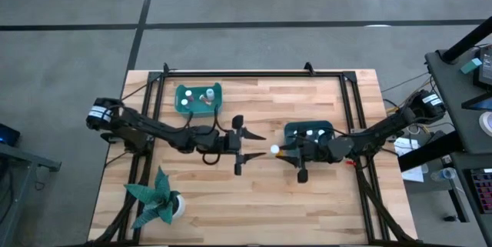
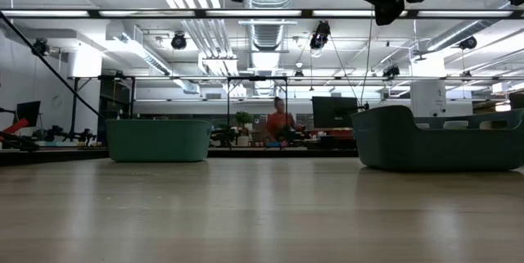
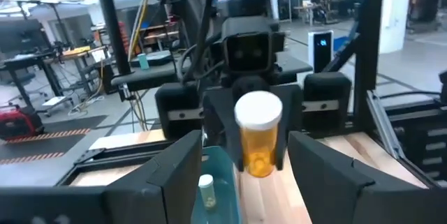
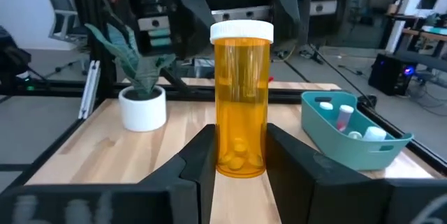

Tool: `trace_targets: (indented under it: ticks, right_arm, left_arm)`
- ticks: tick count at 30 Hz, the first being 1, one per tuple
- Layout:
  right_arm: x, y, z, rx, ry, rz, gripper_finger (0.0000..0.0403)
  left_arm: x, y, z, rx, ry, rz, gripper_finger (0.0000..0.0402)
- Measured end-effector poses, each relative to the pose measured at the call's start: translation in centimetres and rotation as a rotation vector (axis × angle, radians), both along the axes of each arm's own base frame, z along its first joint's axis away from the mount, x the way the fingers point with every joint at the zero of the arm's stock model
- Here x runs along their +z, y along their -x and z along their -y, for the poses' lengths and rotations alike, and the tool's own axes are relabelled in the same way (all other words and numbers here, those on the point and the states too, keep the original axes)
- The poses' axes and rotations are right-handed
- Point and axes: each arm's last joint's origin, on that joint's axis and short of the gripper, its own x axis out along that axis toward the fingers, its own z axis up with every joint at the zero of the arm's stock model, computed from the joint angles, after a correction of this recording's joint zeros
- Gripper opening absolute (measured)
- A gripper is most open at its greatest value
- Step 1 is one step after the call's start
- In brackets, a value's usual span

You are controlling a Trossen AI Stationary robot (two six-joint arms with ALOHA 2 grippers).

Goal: Pick and place medicine bottles into bin by pill shape (circle, oval)
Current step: Put the orange tablet bottle into the blue bin

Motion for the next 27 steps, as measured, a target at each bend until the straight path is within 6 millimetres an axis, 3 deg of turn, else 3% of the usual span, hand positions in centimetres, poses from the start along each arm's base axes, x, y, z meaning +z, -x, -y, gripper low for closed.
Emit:
trace_targets:
  ticks: [13, 27]
  right_arm:
    - [0.6, 0.0, 0.0, -0.021, 0.002, 0.053, 0.01]
    - [0.8, 0.0, 0.1, -0.042, 0.031, 0.073, 0.01]
  left_arm:
    - [-2.4, -1.8, 0.2, -0.007, 0.065, 0.103, 0.0196]
    - [-2.9, -3.8, 0.3, -0.051, 0.126, 0.206, 0.0196]
